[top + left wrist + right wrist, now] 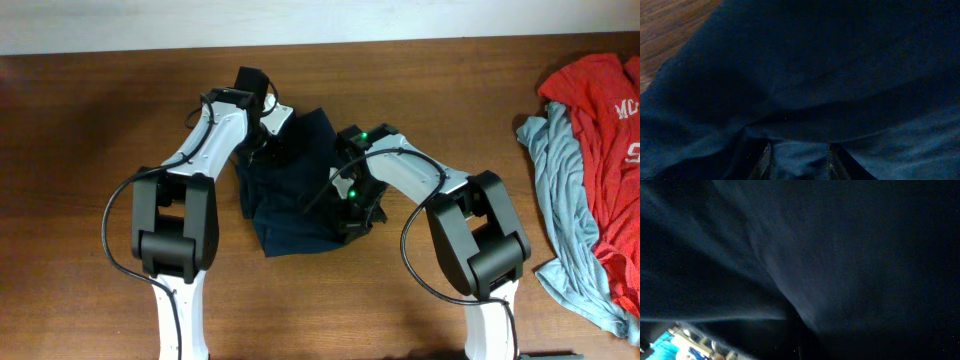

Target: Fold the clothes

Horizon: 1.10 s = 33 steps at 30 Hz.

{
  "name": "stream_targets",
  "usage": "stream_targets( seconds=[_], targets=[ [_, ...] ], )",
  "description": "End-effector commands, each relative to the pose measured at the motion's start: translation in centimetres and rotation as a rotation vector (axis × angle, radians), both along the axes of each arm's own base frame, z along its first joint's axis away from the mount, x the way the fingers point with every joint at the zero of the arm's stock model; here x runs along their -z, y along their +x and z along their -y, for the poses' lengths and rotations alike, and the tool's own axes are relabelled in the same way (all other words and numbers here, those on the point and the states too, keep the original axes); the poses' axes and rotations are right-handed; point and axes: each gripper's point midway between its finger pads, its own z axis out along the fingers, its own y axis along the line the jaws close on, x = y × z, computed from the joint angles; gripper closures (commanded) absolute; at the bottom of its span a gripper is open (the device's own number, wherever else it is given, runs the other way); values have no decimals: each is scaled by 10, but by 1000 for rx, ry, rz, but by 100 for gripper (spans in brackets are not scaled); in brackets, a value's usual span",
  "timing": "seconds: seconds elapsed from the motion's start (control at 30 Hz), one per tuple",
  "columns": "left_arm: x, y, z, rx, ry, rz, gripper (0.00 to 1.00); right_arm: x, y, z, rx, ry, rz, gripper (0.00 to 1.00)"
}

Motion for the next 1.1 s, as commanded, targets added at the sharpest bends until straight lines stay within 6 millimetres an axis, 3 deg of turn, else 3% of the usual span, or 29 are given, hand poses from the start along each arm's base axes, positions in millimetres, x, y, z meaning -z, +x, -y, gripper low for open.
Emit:
stream_targets(
  seconds=[0.0,0.1,0.13,0.17,0.37,0.47,0.53,0.63,0.73,0.83,0.87,0.93,1.03,1.07],
  targets=[
    [7,5,-11,-22,-1,-13,64,-7,-12,9,-122,21,11,96],
    [1,7,-18,-54,-3,-21,64,-31,-12,-3,-186,151,69,96],
    [-6,8,-19,-64,-9,-30,64,-56,-5,-17,-218,272,160,96],
    [-10,8,-18,-63,-13,-32,64,-67,1,-23,-220,315,215,96],
    [-19,9,-11,-51,-24,-28,64,-114,61,-57,-74,441,500,96],
    [-19,8,-10,-46,-23,-29,63,-114,85,-70,3,464,552,95],
    [-19,8,-9,-45,-23,-29,63,-101,98,-81,57,471,545,96],
    [-19,8,-9,-45,-23,-29,63,-72,100,-92,95,446,488,96],
    [-19,9,-9,-45,-21,-26,63,-38,92,-103,105,418,406,96],
    [-19,10,-9,-45,-22,-22,63,-14,70,-116,72,427,307,96],
    [-19,10,-9,-45,-21,-21,63,-13,60,-121,61,446,266,96],
    [-19,10,-9,-45,-21,-21,63,-21,21,-134,-28,536,138,96],
    [-19,11,-9,-45,-22,-18,64,-41,-27,-132,-168,600,43,96],
    [-19,11,-9,-45,-22,-18,63,-45,-34,-129,-199,602,38,96]
  ],
)
